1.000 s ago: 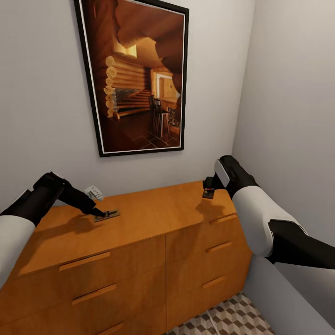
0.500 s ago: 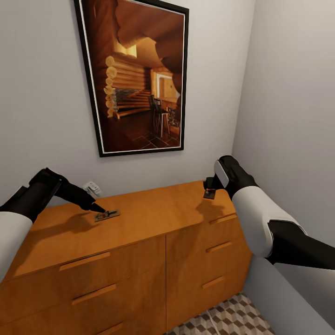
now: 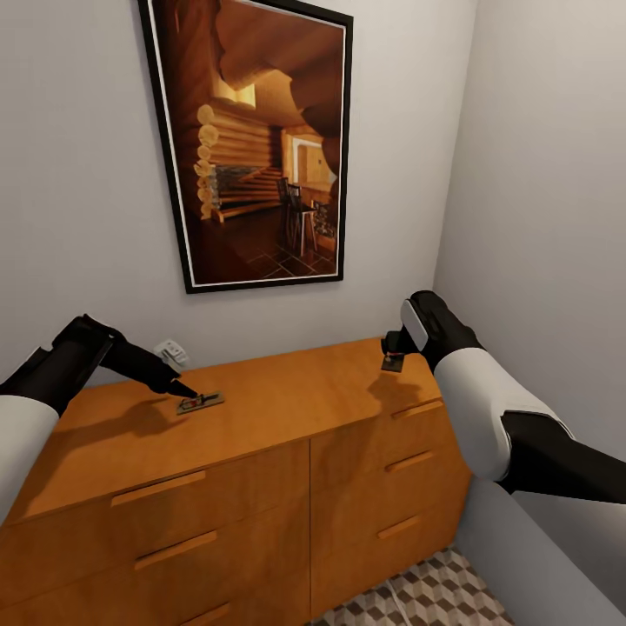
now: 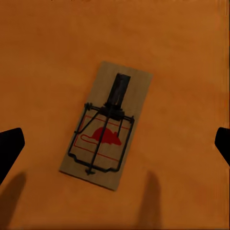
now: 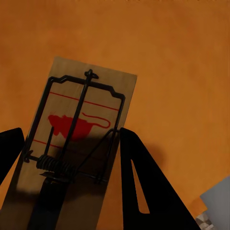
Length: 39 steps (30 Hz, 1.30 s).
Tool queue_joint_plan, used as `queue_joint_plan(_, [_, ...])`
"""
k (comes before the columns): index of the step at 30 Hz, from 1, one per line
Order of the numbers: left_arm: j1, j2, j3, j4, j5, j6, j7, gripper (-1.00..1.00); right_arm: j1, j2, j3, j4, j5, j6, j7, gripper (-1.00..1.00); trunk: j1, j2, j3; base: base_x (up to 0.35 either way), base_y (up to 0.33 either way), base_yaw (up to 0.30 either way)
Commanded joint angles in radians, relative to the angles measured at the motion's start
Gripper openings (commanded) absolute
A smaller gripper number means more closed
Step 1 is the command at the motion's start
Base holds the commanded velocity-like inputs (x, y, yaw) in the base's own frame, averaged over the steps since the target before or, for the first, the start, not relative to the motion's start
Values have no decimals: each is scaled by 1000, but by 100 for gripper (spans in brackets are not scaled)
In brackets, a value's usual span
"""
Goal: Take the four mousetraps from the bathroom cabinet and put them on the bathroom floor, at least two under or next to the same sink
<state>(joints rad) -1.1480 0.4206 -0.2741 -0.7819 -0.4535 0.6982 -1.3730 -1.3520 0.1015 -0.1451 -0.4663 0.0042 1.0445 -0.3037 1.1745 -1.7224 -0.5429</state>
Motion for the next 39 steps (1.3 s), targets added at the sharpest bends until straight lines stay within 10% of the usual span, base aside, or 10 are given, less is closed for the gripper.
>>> queue_joint_plan(1, [-1,1,-2,-1,0,6,-12,100,-1,1,-7,-1,-1,3,-3,-100,0,-1,-1,0,0,0])
queue_joint_plan(39, [-1,-4,-2,-30,6,-35,-123,100,-1,-2,-7,0,-1,3,-3,-100,0,-1,-1,7,39,0])
